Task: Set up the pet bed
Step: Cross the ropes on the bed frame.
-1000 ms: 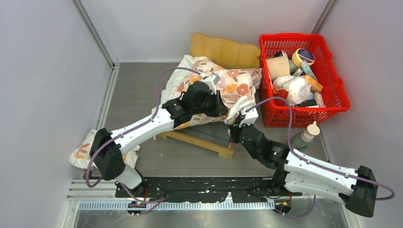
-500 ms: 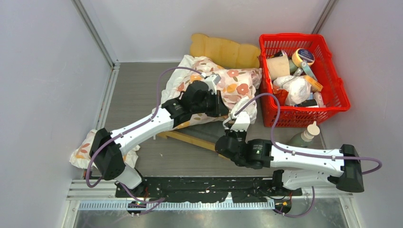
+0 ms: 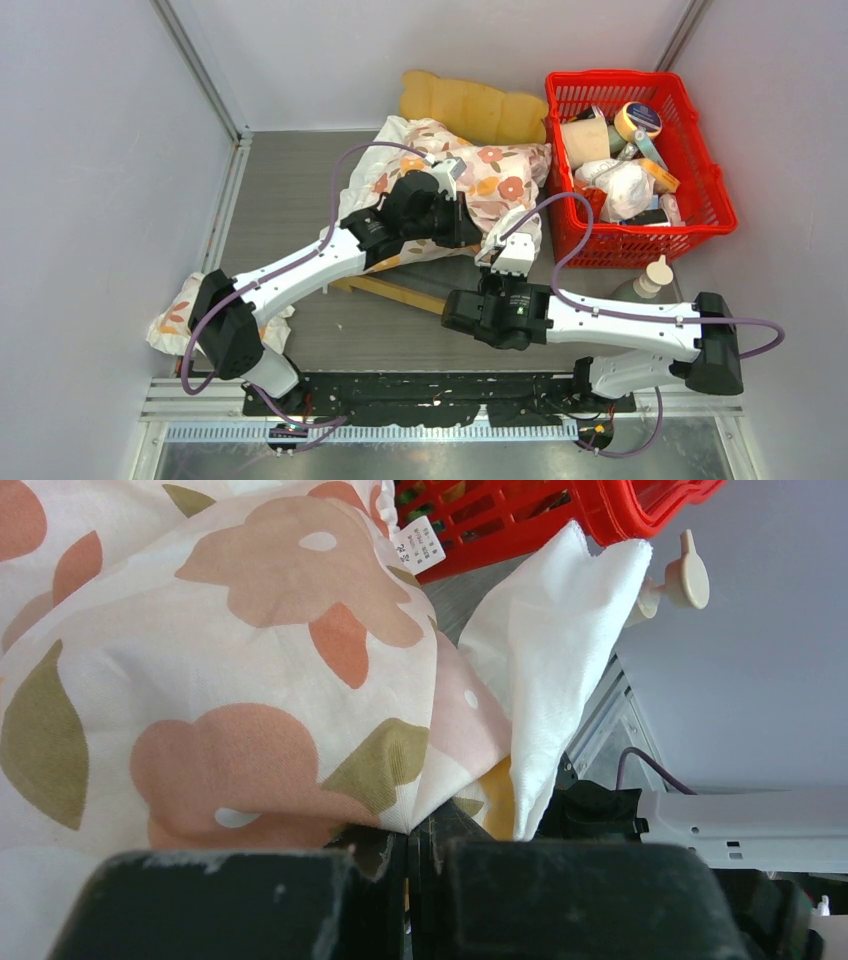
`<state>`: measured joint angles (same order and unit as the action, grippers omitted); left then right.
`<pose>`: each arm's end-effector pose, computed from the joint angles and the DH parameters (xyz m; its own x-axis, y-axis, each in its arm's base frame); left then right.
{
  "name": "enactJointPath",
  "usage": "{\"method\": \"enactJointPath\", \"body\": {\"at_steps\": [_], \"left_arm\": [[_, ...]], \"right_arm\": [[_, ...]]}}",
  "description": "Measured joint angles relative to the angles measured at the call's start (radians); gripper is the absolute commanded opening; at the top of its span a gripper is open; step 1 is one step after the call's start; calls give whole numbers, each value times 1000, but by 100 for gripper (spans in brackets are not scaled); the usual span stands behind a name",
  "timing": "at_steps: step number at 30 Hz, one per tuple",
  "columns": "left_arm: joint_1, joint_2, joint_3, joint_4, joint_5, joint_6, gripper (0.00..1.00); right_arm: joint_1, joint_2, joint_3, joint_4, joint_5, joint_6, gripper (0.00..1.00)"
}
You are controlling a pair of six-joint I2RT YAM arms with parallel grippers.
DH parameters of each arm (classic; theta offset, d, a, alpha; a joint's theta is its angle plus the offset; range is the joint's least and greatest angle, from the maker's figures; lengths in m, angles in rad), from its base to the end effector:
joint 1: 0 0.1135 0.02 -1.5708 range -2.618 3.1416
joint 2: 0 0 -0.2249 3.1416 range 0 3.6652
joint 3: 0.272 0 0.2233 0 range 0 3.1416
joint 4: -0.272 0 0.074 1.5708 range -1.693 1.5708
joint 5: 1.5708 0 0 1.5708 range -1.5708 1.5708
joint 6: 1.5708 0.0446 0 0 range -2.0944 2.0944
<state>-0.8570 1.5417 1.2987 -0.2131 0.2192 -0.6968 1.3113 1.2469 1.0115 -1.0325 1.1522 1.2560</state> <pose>0.2167 -0.2650 0.2930 -0.7767 -0.0601 -0.6270 0.4788 0.5906 -0.6496 0.0905 0.1819 0.2469 -0.3829 0.0640 -0.9216 0.1329 0.9910 0.0136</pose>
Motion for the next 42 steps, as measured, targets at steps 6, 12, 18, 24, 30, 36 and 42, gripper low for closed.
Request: {"method": "enactJointPath", "body": {"at_steps": [6,12,18,24,30,36,42], "left_arm": [[0,0,0,0,0,2,0],[0,0,-4,2,0,3,0],[7,0,-12,13,2,25,0],[29,0,-23,31,13,28,0],[34,0,-37,45,19,28,0],[34,0,-45,45,26,38,0],[34,-2,-51,46,28,51,0]], "right_arm": [[20,83,111,-224,45,194,5],[64,219,184,-413,50,432,5],[95,274,245,-463,42,544,5],[97,286,290,-495,37,615,5],[94,345,297,-503,-7,673,5],[94,361,296,-511,-42,716,5],[92,373,277,-509,-53,719,5]]}}
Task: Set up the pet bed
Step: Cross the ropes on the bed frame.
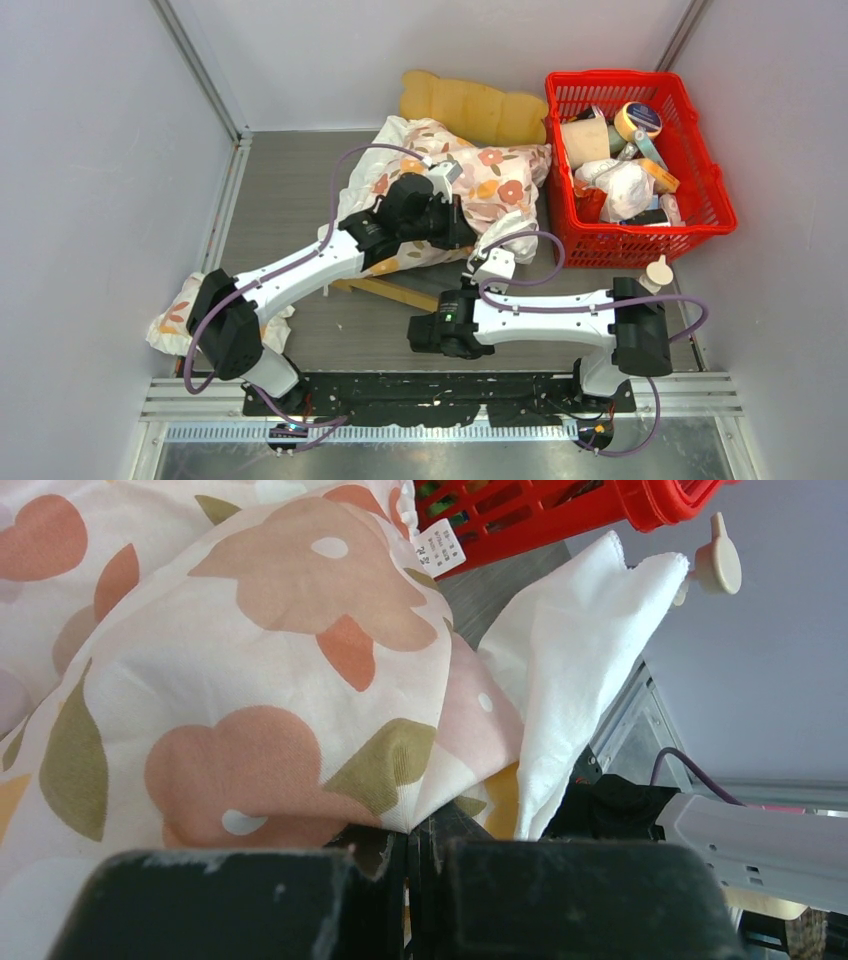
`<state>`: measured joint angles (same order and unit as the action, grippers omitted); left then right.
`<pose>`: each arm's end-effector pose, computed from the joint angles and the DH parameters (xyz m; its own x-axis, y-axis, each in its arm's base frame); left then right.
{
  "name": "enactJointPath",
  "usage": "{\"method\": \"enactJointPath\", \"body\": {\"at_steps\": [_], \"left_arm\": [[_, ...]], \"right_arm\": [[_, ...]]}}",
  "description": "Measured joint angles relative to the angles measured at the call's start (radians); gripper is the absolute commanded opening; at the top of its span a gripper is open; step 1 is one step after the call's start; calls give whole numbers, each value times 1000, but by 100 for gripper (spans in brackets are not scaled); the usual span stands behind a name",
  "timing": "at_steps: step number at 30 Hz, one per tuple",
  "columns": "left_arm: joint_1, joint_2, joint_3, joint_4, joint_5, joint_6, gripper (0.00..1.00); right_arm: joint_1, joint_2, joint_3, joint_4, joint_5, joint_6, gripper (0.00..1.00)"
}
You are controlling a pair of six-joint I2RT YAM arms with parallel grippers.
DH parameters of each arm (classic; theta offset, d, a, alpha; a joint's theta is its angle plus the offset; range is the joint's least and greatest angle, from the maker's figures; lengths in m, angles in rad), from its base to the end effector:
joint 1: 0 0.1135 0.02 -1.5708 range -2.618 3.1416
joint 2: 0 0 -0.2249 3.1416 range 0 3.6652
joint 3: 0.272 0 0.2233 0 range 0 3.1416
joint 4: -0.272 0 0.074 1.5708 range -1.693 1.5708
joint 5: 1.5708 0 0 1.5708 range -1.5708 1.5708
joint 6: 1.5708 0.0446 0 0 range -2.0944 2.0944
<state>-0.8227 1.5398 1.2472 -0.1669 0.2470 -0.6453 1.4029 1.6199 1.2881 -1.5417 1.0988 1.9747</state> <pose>0.2242 -0.2576 0.2817 -0.7581 -0.0404 -0.6508 0.5055 0.5941 -0.6257 0.0769 0.2160 0.2348 -0.3903 0.1990 -0.8989 0.3403 0.9384 0.0600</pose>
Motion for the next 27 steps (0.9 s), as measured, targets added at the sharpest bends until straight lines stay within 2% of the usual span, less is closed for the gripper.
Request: {"method": "enactJointPath", "body": {"at_steps": [5,27], "left_arm": [[0,-11,-17,0,0,2,0],[0,-11,-32,21,-1,-2,0]], "right_arm": [[-4,-35,-60,-3,2,-21,5],[-52,-94,-54,-7,88,-178,5]]}}
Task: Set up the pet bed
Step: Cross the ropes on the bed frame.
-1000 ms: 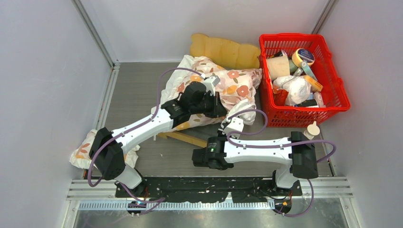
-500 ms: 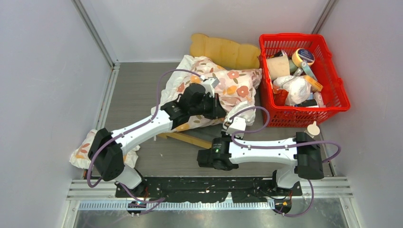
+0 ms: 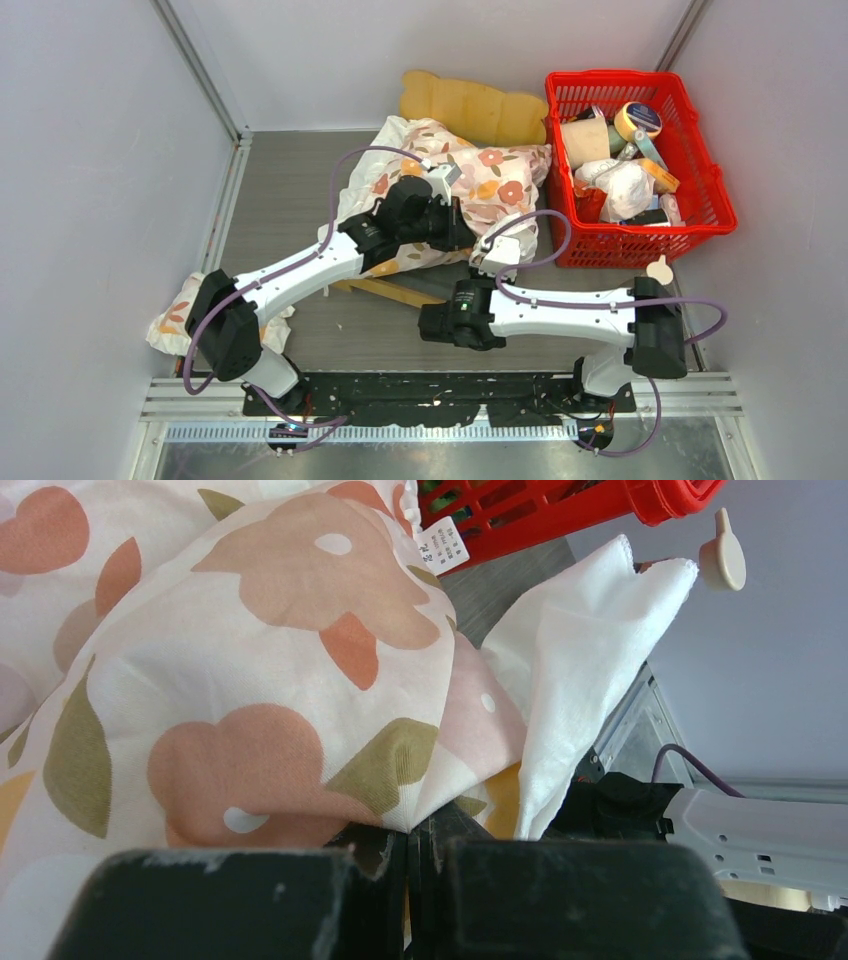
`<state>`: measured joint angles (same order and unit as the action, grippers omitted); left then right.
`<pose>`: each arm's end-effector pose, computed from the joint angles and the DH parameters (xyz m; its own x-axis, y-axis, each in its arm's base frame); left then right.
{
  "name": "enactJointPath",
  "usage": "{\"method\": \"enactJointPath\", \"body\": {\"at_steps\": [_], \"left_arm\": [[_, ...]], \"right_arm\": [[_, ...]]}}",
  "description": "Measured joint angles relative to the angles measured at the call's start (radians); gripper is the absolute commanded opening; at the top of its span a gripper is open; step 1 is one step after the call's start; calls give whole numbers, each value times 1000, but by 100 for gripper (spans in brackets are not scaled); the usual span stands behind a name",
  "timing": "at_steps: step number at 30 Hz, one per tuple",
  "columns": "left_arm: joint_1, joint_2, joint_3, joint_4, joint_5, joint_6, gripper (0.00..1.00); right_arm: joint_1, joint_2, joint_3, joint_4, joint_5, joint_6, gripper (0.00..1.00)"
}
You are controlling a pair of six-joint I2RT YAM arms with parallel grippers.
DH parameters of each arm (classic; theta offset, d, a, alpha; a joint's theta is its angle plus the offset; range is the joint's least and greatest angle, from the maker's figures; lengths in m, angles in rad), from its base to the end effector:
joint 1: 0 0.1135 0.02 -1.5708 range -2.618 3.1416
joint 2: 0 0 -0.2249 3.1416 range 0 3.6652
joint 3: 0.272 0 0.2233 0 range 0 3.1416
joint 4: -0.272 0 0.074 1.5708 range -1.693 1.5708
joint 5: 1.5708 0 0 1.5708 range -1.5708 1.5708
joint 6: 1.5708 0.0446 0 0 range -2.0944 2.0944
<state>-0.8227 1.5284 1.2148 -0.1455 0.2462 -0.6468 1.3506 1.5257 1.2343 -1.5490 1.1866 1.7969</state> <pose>0.2224 -0.2556 0.2770 -0.7585 -0.0419 -0.6503 0.5042 0.5944 -0.6264 0.0860 0.1949 0.2464 -0.3618 0.0558 -0.9306 0.2993 0.9523 -0.0592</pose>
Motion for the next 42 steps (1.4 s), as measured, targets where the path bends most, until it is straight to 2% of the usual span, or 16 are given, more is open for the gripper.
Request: {"method": "enactJointPath", "body": {"at_steps": [13,24,33,42], "left_arm": [[0,0,0,0,-5,2,0],[0,0,-17,8,-27,8,0],[-2,0,-34,14,-45,24,0],[0,0,-34,12,-65,38,0]], "right_arm": [[-4,215,39,3,-12,50,5],[-26,298,45,5,-28,55,5],[-95,236,-98,2,-61,36,5],[-69,213,46,1,-8,-72,5]]}}
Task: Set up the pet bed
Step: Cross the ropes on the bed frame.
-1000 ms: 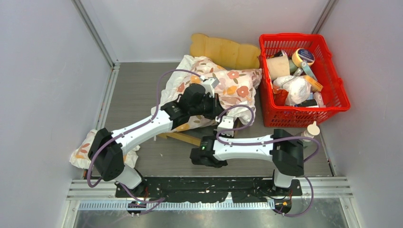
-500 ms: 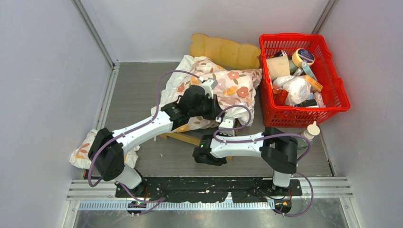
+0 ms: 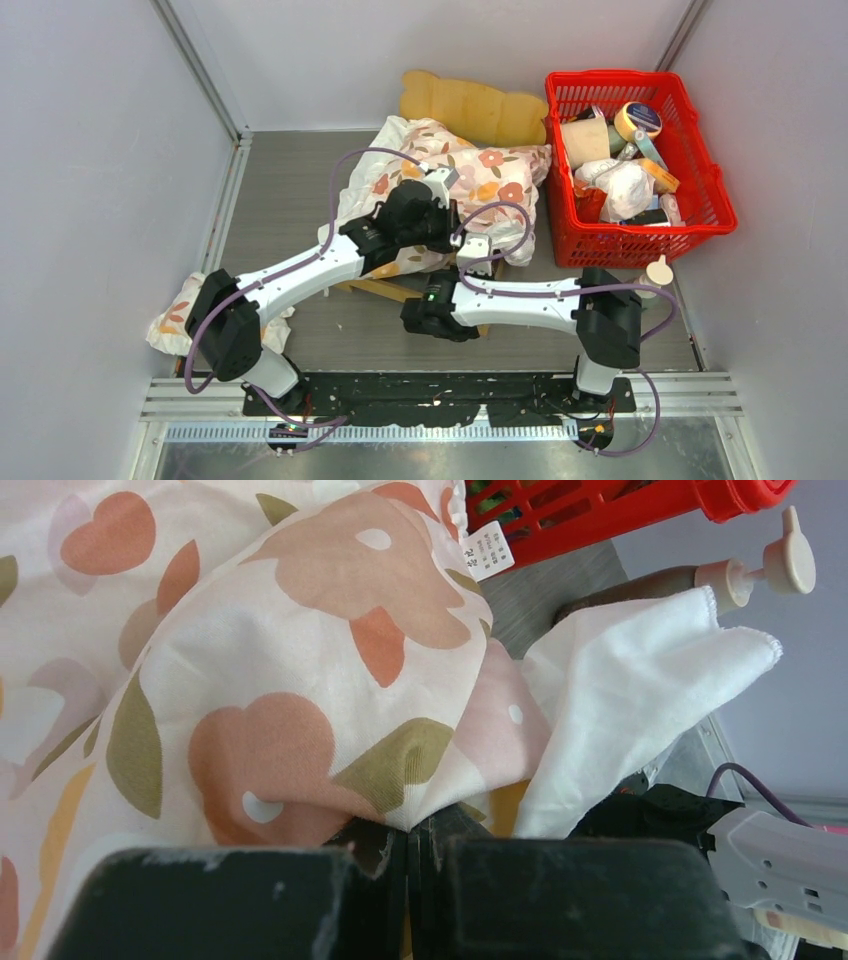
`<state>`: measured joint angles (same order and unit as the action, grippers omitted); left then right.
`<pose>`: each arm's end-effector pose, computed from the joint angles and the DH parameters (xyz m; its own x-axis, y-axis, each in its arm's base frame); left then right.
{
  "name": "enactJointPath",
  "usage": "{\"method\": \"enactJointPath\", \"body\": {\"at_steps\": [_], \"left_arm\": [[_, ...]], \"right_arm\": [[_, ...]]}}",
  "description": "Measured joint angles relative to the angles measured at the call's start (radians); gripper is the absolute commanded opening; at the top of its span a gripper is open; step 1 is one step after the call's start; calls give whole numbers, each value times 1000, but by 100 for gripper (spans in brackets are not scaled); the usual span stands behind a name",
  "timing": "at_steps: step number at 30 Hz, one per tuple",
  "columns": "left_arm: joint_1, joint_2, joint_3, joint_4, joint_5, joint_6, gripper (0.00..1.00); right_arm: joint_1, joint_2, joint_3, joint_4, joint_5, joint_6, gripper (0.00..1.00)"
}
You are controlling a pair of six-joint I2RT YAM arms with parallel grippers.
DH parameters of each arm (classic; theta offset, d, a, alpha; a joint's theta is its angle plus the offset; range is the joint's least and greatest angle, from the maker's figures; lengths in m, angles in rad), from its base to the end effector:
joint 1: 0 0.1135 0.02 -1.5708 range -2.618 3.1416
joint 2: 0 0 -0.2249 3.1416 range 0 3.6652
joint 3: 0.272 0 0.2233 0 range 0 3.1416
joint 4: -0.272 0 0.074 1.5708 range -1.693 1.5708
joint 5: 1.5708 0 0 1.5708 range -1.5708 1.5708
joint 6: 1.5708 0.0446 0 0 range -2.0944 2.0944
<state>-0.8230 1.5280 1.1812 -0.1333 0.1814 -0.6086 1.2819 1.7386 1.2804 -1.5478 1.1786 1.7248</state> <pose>0.2237 -0.2530 0.2671 -0.7322 -0.0375 -0.6801 0.5014 0.6461 -0.5754 0.1075 0.2170 0.2113 -0.4321 -0.1281 -0.8927 0.3285 0.8995 -0.2881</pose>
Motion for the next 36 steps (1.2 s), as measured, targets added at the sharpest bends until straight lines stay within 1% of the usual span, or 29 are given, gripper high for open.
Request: {"method": "enactJointPath", "body": {"at_steps": [4,10,14,19,23,28,36], "left_arm": [[0,0,0,-5,-9,11,0],[2,0,0,-14,-25,19,0],[1,0,0,-18,-28,23,0],[2,0,0,-16,-28,23,0],[3,0,0,-16,-28,23,0],[8,0,0,-14,-28,22,0],[19,0,8,-14,-28,23,0]], "right_arm": [[0,24,52,-2,24,-63,5],[-1,79,19,5,19,-93,5],[-5,59,-15,5,34,-100,5],[-42,-2,-35,2,46,-119,5],[-68,-38,-44,0,107,-121,5],[-83,-33,-43,-2,167,-122,5],[-56,33,63,-2,122,-180,5]]}}
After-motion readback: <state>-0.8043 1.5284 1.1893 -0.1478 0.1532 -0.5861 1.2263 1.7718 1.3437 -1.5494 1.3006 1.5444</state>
